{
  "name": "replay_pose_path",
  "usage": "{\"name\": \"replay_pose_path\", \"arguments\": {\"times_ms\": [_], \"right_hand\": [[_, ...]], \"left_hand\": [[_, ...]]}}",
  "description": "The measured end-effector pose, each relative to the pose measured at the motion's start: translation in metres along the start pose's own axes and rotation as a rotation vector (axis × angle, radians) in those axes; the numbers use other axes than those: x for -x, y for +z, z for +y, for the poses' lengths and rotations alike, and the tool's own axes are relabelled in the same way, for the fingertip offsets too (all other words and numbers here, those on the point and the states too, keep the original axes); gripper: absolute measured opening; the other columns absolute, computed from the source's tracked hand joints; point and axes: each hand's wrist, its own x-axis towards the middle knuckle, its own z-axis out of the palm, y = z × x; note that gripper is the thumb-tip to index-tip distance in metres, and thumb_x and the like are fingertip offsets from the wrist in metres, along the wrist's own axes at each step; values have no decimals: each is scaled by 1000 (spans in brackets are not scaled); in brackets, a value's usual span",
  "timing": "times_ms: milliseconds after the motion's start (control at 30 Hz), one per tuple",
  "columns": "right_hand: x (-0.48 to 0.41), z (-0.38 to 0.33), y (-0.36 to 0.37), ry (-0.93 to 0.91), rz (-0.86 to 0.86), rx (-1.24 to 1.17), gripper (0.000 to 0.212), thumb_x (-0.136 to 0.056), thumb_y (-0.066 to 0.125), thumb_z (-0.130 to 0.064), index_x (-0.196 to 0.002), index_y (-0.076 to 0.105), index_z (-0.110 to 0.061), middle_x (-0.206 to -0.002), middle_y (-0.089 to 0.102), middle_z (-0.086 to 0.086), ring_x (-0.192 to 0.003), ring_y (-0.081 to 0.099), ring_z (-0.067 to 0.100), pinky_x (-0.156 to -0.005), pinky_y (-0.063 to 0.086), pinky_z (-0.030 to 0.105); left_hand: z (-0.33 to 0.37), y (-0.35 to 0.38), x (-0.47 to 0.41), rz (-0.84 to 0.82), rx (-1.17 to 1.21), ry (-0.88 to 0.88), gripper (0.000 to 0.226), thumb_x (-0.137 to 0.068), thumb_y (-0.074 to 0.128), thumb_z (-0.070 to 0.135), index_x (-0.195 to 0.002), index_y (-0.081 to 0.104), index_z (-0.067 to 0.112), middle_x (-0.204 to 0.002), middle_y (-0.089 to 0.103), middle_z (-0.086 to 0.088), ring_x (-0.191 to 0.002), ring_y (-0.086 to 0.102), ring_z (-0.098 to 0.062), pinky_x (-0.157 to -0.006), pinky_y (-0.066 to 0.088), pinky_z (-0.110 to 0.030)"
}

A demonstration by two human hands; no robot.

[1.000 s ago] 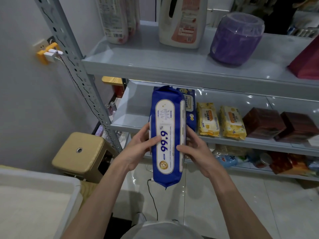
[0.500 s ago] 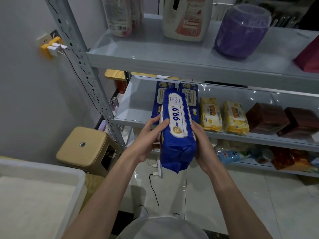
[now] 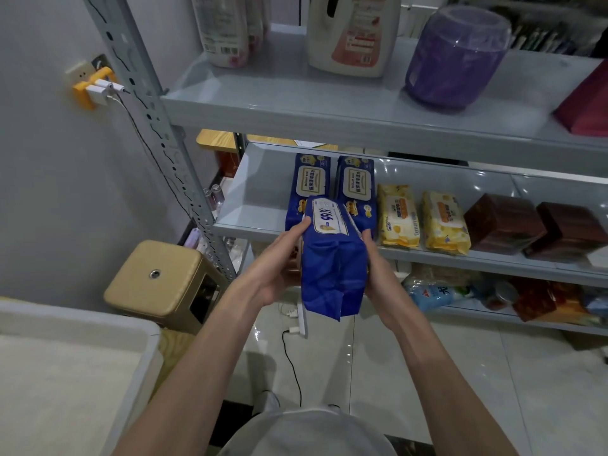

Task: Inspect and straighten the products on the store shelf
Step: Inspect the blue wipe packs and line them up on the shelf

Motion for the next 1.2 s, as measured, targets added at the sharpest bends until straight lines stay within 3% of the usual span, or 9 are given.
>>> {"name": "replay_pose_path", "arguments": {"times_ms": [133,200,300,433,633,800,933,1067,1200], "right_hand": [[7,-4,3,-115,-6,76,79,-82,52,-71,-154,41,-41,-138,56,-11,-115,60,5,-78,55,23],[8,-6,5,-154,-16,95,82,-82,55,-66,-157,36,-41,-136,51,-14,-114,56,1,-74,55,19],[6,-6,3,-150,-8,96,85,-78,60,-66,-156,37,-40,-138,52,-12,-120,57,7,-77,57,22],[0,-3,-3,-35,15,13,97,-67,70,-80,-149,45,-32,-132,65,-6,-115,67,19,-95,58,43],[-6,-3,-4,-35,22,-18,55,-88,75,-47,-134,59,-22,-111,78,-3,-98,77,16,-84,61,38],[-5,-2,-7,-148,50,-20,61,-83,78,-38,-139,56,-28,-113,78,-7,-99,77,16,-76,61,33],[-3,-5,-12,-199,5,68,55,-90,76,-27,-137,53,-41,-110,75,-17,-99,74,5,-68,61,23],[-1,-16,-14,-135,-47,139,35,-97,57,-52,-131,51,-50,-111,68,-26,-101,69,-1,-69,56,17],[-1,-19,-12,-79,-12,25,65,-87,34,-79,-134,59,-42,-119,74,-11,-112,68,9,-98,53,36]], "left_hand": [[-4,-4,-1,-8,29,-80,84,-63,80,75,-130,64,27,-122,74,-8,-116,68,-31,-102,52,-52],[-5,-4,1,-12,84,-85,73,-71,79,65,-128,65,22,-118,75,-8,-112,69,-29,-97,54,-47],[-4,-3,4,-16,124,-78,49,-87,70,50,-123,65,18,-110,77,-7,-101,71,-25,-87,56,-39],[-7,-8,-1,-3,49,-10,65,-79,81,46,-135,56,23,-121,74,-8,-114,69,-29,-98,56,-47],[-11,-5,0,-2,-174,146,66,-82,81,24,-139,51,35,-116,76,-3,-109,72,-25,-85,59,-41],[5,0,8,-22,-290,120,51,-88,67,60,-136,55,47,-117,74,10,-116,66,-16,-101,50,-50],[7,5,9,-16,-335,203,44,-95,62,48,-138,53,40,-110,75,9,-96,74,-9,-75,61,-31],[3,3,7,-35,-358,288,52,-98,62,37,-148,46,36,-119,72,1,-105,73,-12,-74,61,-26],[2,-1,6,-82,-330,296,70,-92,69,37,-154,37,43,-126,69,-1,-115,69,-16,-100,55,-46]]}}
